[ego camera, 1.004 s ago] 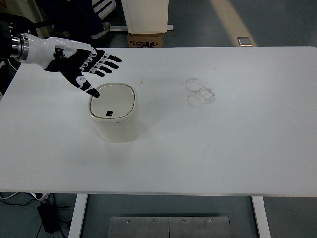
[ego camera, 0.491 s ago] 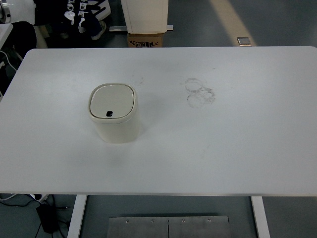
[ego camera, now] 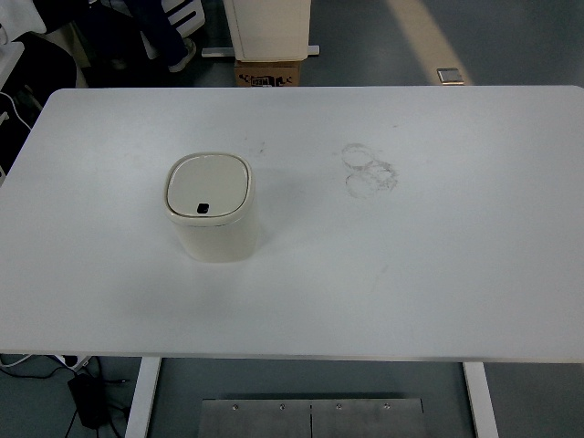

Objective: Close trash bin

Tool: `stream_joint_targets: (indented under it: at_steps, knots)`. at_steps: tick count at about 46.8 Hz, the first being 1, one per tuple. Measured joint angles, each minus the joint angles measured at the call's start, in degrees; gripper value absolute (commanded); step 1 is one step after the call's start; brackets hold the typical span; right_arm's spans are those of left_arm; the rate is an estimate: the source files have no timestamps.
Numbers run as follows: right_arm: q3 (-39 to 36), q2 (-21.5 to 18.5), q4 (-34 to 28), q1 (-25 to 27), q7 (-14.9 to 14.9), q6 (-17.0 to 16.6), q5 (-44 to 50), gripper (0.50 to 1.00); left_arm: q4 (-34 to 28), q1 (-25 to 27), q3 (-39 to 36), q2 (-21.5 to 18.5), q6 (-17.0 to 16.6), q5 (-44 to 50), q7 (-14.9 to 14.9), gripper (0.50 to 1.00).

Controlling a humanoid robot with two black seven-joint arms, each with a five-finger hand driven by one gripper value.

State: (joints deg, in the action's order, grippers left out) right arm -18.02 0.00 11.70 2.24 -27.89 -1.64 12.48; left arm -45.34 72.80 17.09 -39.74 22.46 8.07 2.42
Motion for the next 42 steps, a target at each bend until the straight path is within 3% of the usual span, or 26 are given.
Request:
stream_joint_targets:
  at_steps: [16, 23, 30, 42]
  knots:
    - [0.1, 0.0, 0.0, 0.1, 0.1, 0.0, 0.0, 0.991, 6.7, -14.2, 11.4, 0.0, 0.3, 3.0, 0.2, 1.000]
    - [0.1, 0.0, 0.0, 0.1, 0.1, 0.0, 0.0, 0.991, 7.2, -20.9, 16.9, -0.1, 0.4, 3.0, 3.0, 1.000]
    - [0.1, 0.0, 0.0, 0.1, 0.1, 0.0, 0.0, 0.991, 7.8, -25.4, 19.9, -0.1, 0.4, 3.2, 5.3, 1.000]
    - [0.1, 0.0, 0.0, 0.4, 0.1, 0.0, 0.0, 0.991, 8.8, -30.5, 21.9, -0.2, 0.4, 6.8, 5.6, 1.000]
